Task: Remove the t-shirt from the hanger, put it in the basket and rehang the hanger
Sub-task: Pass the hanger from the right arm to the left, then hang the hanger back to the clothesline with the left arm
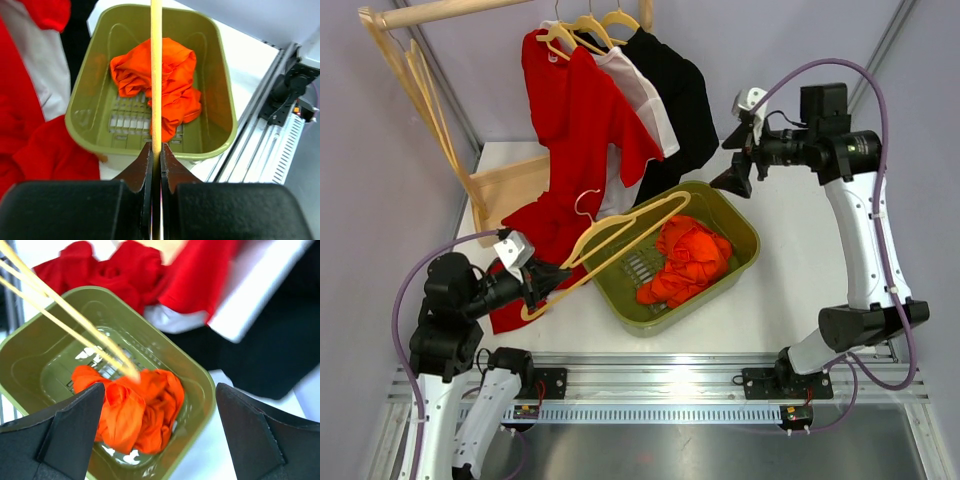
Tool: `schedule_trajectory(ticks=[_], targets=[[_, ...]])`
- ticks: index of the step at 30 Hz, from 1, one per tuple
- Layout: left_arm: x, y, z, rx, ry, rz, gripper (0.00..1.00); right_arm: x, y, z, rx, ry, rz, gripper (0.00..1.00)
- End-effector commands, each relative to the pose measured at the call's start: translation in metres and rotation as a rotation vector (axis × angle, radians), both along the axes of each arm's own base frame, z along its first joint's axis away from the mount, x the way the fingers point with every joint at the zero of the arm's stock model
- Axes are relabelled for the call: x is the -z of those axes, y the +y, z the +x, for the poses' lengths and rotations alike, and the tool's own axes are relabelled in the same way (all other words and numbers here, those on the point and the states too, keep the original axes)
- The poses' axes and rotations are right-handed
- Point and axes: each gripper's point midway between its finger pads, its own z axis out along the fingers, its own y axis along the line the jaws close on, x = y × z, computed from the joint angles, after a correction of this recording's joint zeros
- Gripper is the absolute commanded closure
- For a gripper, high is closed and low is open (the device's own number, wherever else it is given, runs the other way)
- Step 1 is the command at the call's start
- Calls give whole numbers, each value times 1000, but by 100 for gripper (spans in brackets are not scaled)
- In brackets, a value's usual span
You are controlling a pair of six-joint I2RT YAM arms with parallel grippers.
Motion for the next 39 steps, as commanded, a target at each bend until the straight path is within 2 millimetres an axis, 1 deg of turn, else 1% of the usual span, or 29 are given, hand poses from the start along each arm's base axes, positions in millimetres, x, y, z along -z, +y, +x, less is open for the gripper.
schedule_trajectory(ticks=[1,2,3,4,5,6,8,9,11,12,13,14,15,17,19,23,24,27,28,29,30,31,33,34,35,36,37,38,39], targets=[[-23,9,1,-85,-71,-16,100,-15,-14,5,68,-21,80,1],[-25,11,2,-99,-76,-21,100,-14,-15,2,69,-19,79,1],[-28,14,4,-132,-81,-31,100,-5,-17,2,72,-2,71,1],[-34,16,4,-151,-105,-43,100,-1,-17,-1,64,8,72,1],[-39,18,4,-170,-125,-46,100,-1,-17,-7,55,1,74,0],[-43,21,5,-199,-121,-69,100,14,-17,-10,45,38,71,1],[-55,23,2,-225,-148,-100,100,18,-14,-24,-2,39,90,1],[-58,27,4,-255,-155,-107,100,31,-13,-29,-14,75,94,1],[-65,33,5,-300,-162,-126,100,33,-10,-42,-52,80,122,1],[-71,39,8,-349,-172,-136,100,46,-9,-46,-63,114,127,0],[-74,44,10,-380,-176,-144,100,47,-6,-50,-87,110,145,1],[-78,47,11,-409,-177,-160,100,56,-6,-56,-97,124,149,1],[-85,57,16,-476,-192,-176,100,58,-4,-60,-115,129,160,1],[-95,66,18,-541,-197,-210,100,69,-4,-64,-125,161,166,1],[-108,80,21,-629,-223,-245,100,74,-2,-68,-144,184,182,1],[-120,97,29,-744,-209,-314,100,86,1,-76,-166,227,208,1],[-119,106,38,-807,-188,-321,100,87,1,-77,-168,228,212,1],[-124,124,54,-931,-165,-361,100,91,1,-78,-169,224,218,1],[-123,127,65,-962,-150,-357,100,92,1,-78,-169,223,218,0],[-127,131,71,-988,-147,-369,100,95,1,-79,-169,232,218,1],[-134,140,76,-1041,-164,-385,100,96,1,-81,-173,236,222,0],[-130,142,91,-1072,-140,-369,100,97,2,-81,-177,234,225,1],[-147,150,102,-1116,-178,-384,100,99,3,-84,-189,246,235,1],[-149,151,111,-1126,-179,-377,100,100,2,-83,-188,249,236,1],[-146,150,127,-1135,-163,-348,100,100,3,-83,-190,254,238,1],[-158,152,134,-1151,-177,-358,100,101,3,-83,-193,258,240,1],[-162,152,141,-1158,-182,-353,100,102,3,-83,-194,261,240,1],[-156,151,159,-1169,-161,-316,100,103,3,-83,-196,263,241,1],[-169,154,164,-1181,-188,-327,100,103,3,-84,-200,266,243,0]])
